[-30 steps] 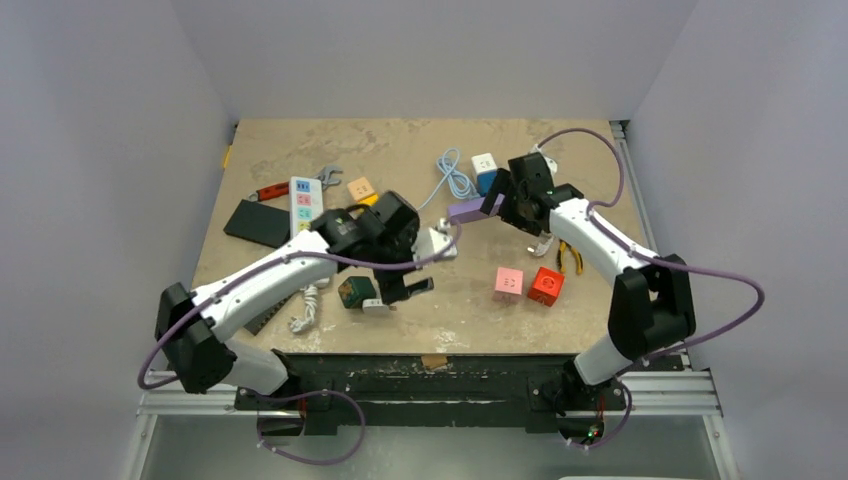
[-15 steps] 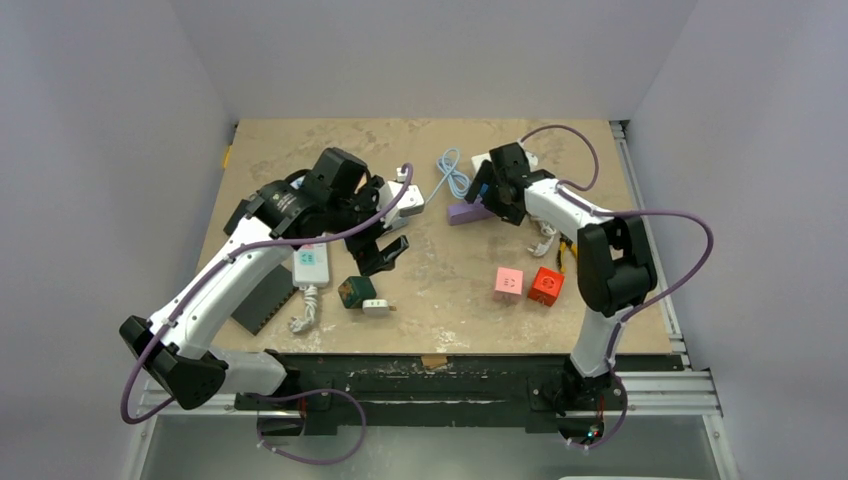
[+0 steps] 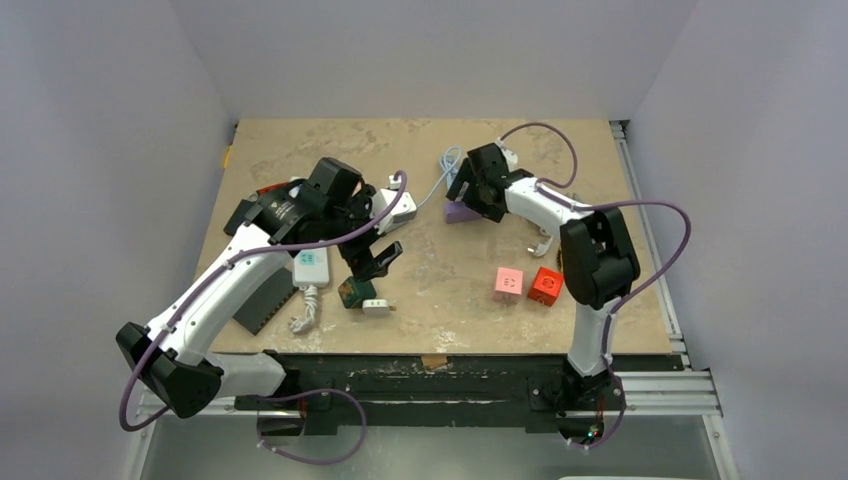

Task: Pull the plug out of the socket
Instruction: Move the socket to the center of the board.

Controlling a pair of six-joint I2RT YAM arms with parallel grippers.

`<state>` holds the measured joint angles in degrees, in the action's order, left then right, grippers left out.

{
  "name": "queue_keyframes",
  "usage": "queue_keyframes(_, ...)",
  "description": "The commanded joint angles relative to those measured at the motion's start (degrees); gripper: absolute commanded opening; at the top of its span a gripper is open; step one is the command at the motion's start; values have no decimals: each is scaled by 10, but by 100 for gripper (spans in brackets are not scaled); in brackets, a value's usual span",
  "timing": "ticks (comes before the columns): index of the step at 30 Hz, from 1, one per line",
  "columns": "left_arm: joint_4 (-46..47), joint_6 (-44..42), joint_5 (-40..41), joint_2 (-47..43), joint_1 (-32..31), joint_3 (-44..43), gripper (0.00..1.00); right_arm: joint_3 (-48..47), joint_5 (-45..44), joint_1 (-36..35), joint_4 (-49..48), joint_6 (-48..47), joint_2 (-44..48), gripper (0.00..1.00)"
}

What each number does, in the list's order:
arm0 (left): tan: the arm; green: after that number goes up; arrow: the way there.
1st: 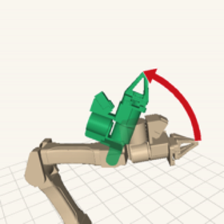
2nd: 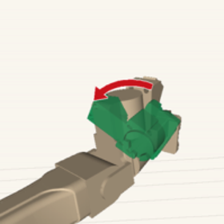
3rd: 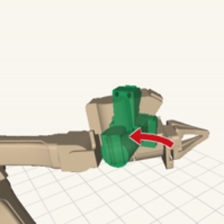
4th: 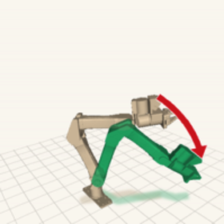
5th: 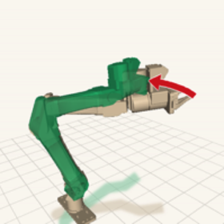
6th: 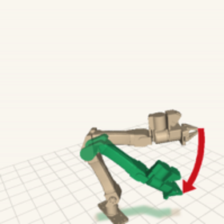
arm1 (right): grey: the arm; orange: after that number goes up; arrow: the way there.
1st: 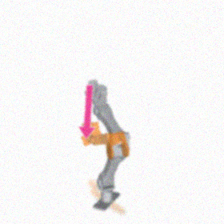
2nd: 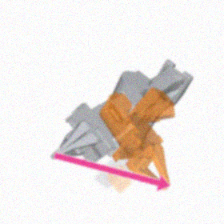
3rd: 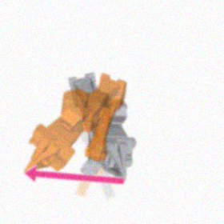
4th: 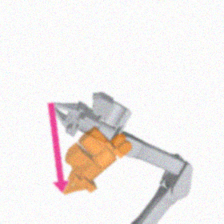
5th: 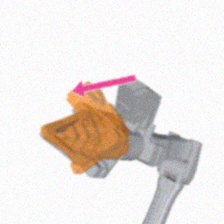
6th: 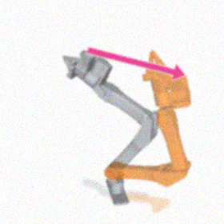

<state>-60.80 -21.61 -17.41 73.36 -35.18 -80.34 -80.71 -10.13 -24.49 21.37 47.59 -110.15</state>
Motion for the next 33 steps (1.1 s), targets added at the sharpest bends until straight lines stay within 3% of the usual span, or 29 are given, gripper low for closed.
queue_keyframes(1,18,6,8,-26,9,8,100,-36,-32,-8,-3,17,-21,93)
queue_keyframes(9,24,9,5,-28,14,13,100,-44,-89,-27,1,28,-32,90)
queue_keyframes(14,19,2,14,-34,15,15,100,-47,-101,-39,10,18,-37,74)
queue_keyframes(19,19,-1,15,-40,16,24,100,18,-115,-41,-2,1,-3,59)
queue_keyframes(28,16,-1,7,-42,17,25,100,98,-139,-41,-11,-16,84,60)
queue_keyframes(33,12,-3,10,-46,17,26,100,69,-146,-63,-12,-22,88,74)
